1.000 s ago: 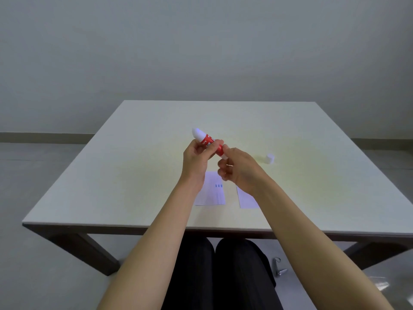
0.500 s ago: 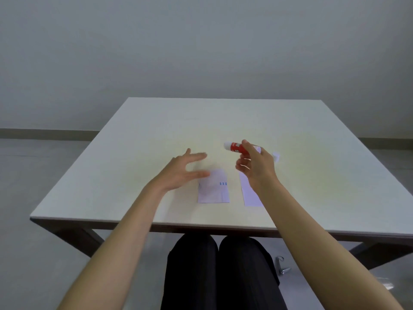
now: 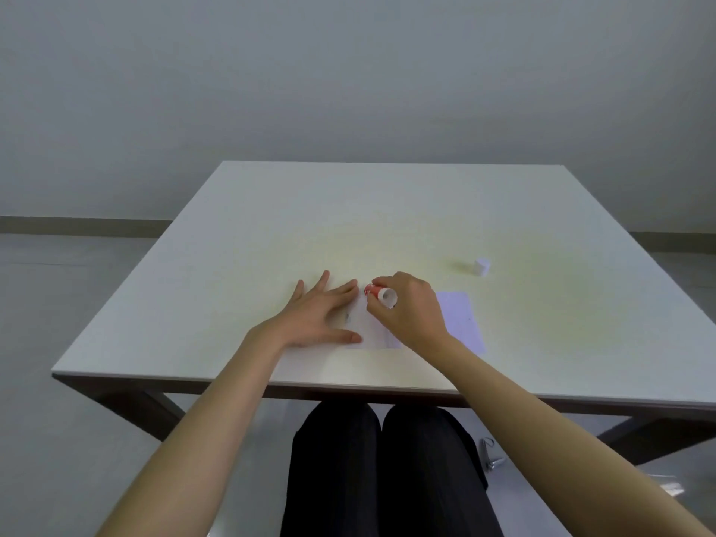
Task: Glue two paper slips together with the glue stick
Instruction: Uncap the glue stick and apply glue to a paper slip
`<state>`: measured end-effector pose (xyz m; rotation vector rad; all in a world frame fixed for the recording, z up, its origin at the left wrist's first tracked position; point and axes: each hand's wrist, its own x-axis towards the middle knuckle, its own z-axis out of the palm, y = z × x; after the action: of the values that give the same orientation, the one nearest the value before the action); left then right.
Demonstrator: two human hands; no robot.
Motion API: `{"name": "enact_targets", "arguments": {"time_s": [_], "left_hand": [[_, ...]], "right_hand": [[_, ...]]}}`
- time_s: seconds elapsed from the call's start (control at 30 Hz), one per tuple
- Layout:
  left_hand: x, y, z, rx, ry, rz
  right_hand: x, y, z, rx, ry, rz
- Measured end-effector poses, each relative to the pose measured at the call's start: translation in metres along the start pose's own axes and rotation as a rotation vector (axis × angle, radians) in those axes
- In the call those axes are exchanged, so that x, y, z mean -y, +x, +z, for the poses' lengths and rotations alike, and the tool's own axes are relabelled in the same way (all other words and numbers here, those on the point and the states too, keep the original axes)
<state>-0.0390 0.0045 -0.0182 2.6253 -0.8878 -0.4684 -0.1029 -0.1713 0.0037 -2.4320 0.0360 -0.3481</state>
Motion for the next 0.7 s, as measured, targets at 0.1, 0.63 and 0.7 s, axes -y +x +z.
{"name": "enact_targets", "arguments": {"time_s": [0.1,0.63,0.7], "left_hand": [[-0.002,0.0,0.0,0.019,-0.034,0.004],[-0.004,-0.004,-0.005,0.082,-0.017,-0.019],[-0.005,-0.004,-0.007,0.098,0.002,-0.018]], "right_hand": [[0.001,-0.009,0.003,0.065,0.021,-0.107],[-0.018,-0.013,-0.018,0.217,0.25,-0.008],[-0.023,-0.006,-0.022,0.076,0.232,0.067]]}}
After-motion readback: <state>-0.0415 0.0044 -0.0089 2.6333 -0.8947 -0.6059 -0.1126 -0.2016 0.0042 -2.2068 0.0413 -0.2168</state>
